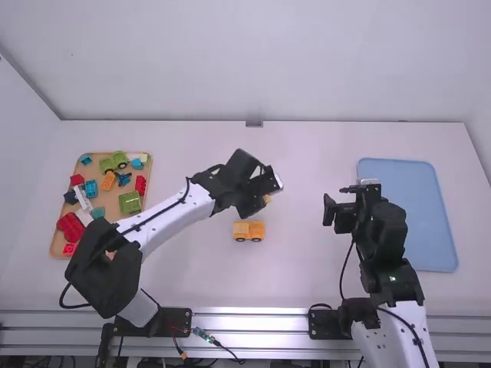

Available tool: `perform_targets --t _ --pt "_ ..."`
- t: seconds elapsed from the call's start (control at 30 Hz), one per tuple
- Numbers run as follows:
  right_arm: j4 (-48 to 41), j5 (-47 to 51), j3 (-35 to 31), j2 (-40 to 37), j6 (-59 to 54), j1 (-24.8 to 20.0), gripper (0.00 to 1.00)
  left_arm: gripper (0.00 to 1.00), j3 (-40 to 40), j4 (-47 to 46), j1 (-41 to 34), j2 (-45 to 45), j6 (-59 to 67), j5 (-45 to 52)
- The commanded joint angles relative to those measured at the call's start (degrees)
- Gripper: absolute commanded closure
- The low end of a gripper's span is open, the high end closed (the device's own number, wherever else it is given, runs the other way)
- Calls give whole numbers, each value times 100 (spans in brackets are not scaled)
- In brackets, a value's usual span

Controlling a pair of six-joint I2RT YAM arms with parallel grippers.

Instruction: Assemble lego blocks to make yellow taxi

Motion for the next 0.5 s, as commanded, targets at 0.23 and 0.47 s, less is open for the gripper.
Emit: perform_targets --t 0.23,0.47 --pt "-772 466 0 -1200 59 188 1 99 -42 354 -564 684 702 658" --pt "-863 496 0 -1445 57 249 0 99 -33 431 -1078 1235 1060 315"
